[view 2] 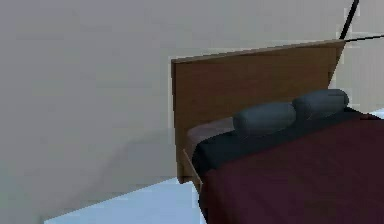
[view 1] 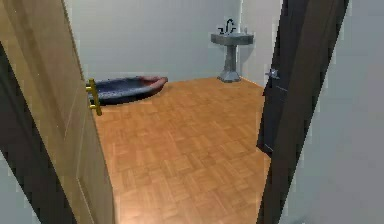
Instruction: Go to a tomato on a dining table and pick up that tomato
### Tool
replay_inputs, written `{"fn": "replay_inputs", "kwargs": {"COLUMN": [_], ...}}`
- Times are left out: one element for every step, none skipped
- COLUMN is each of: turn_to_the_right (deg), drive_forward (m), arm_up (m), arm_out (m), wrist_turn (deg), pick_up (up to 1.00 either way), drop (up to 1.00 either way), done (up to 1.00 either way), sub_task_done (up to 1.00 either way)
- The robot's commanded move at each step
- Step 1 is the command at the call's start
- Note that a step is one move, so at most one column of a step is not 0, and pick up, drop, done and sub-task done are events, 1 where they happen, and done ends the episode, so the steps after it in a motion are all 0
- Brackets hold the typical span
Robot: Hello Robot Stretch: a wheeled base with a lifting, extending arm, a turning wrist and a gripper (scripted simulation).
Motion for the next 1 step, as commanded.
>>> {"fn": "replay_inputs", "kwargs": {"turn_to_the_right": [0.0], "drive_forward": [0.45], "arm_up": [0.0], "arm_out": [0.0], "wrist_turn": [0.0], "pick_up": [0.0], "drop": [0.0], "done": [0.0], "sub_task_done": [0.0]}}
